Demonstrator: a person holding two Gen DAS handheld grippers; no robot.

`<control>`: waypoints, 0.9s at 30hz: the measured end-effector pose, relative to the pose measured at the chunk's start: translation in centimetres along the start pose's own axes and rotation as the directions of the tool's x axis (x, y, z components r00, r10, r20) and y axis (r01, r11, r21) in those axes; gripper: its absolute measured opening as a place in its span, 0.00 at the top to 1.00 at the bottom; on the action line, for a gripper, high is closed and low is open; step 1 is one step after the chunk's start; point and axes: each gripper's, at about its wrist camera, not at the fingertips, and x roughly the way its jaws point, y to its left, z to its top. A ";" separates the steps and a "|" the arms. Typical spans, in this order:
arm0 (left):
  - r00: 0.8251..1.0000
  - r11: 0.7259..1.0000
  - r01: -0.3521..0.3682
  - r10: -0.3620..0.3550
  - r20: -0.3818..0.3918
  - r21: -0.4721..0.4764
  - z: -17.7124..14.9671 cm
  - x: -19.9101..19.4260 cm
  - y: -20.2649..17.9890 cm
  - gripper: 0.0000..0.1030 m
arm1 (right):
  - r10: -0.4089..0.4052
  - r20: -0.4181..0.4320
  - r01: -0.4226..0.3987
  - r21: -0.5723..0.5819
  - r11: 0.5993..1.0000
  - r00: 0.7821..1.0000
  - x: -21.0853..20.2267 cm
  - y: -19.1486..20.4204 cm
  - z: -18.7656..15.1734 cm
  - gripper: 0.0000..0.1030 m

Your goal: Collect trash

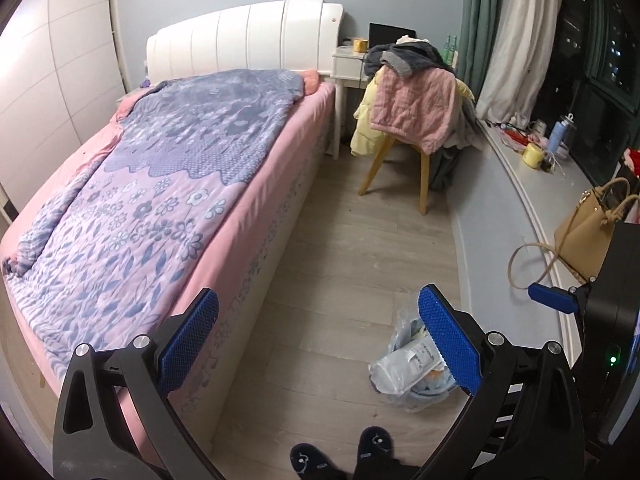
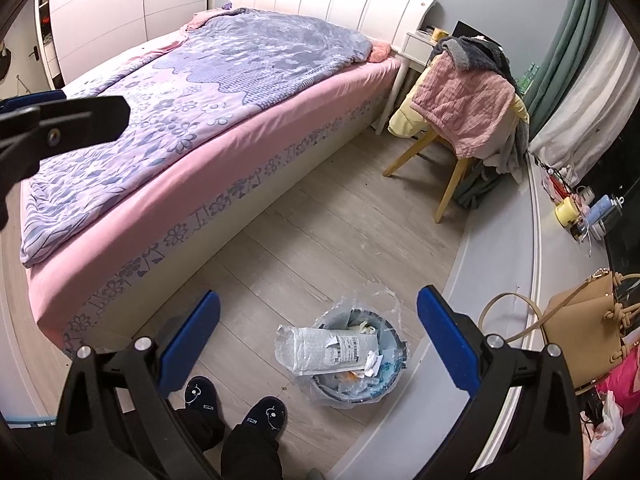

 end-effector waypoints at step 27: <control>0.998 0.998 0.063 -0.062 -0.008 0.032 0.3 1.2 -1.7 0.06 | -0.029 -0.018 0.029 0.003 1.000 0.999 0.6 -2.6 -0.1 0.07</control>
